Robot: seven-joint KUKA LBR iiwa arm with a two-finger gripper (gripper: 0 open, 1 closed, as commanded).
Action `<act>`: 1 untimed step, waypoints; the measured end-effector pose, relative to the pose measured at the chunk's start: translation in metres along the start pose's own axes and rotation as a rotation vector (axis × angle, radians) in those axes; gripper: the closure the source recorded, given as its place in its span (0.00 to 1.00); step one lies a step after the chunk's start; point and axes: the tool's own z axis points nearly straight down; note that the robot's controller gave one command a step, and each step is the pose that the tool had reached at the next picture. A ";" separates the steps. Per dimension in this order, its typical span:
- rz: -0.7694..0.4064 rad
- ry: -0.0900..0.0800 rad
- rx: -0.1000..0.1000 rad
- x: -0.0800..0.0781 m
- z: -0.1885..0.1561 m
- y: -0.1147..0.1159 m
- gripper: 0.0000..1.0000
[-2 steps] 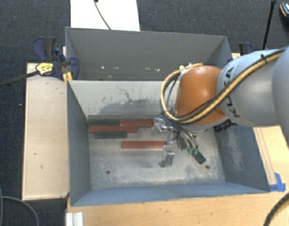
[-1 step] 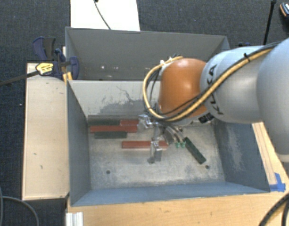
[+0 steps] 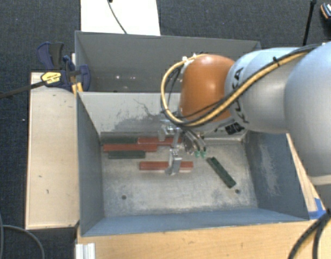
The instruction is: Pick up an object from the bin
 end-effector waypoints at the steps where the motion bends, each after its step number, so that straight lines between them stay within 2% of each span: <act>1: -0.031 0.004 0.001 0.025 0.052 -0.003 0.00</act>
Offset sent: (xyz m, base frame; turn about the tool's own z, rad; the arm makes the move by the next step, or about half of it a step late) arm -0.0125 0.0007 -0.0529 -0.0249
